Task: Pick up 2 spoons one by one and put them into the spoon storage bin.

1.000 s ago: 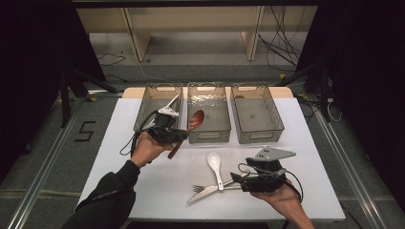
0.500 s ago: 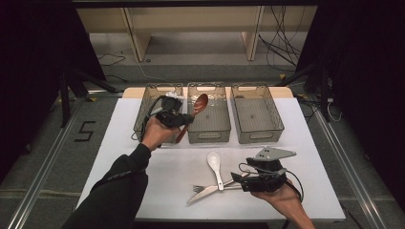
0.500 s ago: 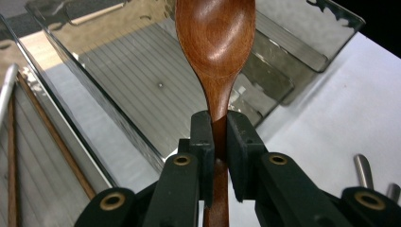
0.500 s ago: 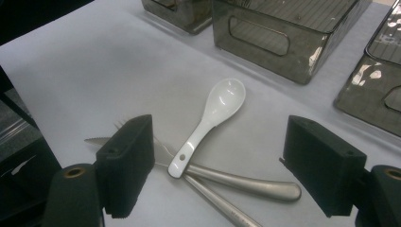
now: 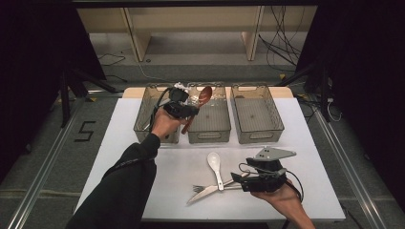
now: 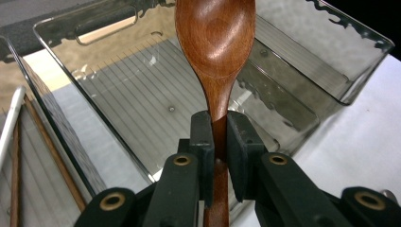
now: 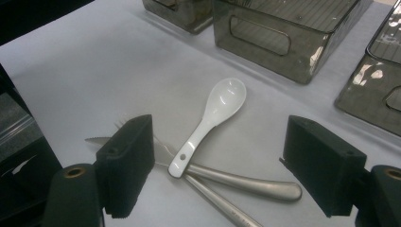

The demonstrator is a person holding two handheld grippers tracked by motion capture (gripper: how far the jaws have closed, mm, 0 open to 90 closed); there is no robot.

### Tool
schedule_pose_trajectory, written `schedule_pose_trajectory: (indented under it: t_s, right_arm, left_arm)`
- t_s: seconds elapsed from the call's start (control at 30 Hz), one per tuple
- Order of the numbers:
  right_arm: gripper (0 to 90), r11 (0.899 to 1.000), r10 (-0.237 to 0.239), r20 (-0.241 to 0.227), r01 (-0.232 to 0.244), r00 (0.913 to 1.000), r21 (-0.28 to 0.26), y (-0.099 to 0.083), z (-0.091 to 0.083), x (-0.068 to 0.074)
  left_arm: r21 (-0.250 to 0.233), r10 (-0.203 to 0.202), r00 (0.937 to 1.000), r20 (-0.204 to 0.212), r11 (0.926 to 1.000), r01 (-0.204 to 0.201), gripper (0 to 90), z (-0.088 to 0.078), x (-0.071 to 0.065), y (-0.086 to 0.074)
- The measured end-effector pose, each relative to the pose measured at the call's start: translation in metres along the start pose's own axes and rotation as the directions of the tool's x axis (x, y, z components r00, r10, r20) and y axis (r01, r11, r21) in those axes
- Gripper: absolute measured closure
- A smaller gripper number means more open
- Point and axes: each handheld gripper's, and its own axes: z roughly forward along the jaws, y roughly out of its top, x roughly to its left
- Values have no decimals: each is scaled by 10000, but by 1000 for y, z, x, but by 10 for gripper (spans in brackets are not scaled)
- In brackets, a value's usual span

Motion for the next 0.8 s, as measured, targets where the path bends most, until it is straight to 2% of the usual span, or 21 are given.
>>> schedule_pose_trajectory:
  t_s: [0.13, 0.4, 0.57, 0.8]
  right_arm:
    - [263, 10000, 5, -19, -5, 10000, 8, 0, 0, 0]
    - [263, 10000, -4, -44, 4, 10000, 6, 0, 0, -1]
    - [262, 10000, -8, -55, 9, 10000, 20, 0, 0, 0]
    - [263, 10000, -8, -67, 8, 10000, 18, 0, 1, -1]
  left_arm:
    - [-103, -163, 9999, -1, 9998, 163, 810, 4, 3, 3]
    - [-152, -211, 9997, -140, 9997, 209, 809, 8, 6, 9]
    - [-382, -528, 9986, -36, 9979, 527, 809, 11, 7, 13]
    - [-255, -563, 9984, -98, 9981, 560, 809, 18, 5, 14]
